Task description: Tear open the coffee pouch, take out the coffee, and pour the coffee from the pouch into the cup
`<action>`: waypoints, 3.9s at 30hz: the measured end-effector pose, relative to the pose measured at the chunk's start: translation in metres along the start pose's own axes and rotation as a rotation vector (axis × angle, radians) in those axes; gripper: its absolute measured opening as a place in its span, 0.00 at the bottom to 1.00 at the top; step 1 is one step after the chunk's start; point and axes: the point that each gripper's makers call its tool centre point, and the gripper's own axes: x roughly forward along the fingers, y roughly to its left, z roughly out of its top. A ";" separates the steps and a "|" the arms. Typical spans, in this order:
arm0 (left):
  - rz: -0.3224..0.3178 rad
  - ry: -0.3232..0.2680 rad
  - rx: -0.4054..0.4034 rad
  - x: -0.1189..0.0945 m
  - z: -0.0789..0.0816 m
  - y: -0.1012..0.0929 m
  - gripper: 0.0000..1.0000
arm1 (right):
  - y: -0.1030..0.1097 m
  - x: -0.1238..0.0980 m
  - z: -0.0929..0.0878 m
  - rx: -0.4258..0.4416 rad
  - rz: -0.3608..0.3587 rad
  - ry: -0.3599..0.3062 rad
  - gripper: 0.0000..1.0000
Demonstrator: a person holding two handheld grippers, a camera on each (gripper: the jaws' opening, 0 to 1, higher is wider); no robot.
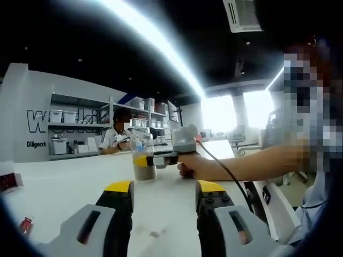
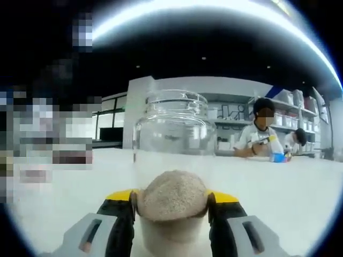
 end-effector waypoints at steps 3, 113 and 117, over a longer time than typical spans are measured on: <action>0.000 0.001 0.000 0.000 0.000 0.000 0.48 | -0.004 0.000 0.000 -0.002 -0.008 0.000 0.55; 0.017 0.058 0.038 -0.001 -0.012 0.001 0.50 | -0.107 0.010 0.001 0.016 -0.200 -0.035 0.55; 0.024 0.053 0.031 -0.001 -0.012 0.003 0.50 | -0.102 0.003 -0.002 0.010 -0.199 -0.023 0.55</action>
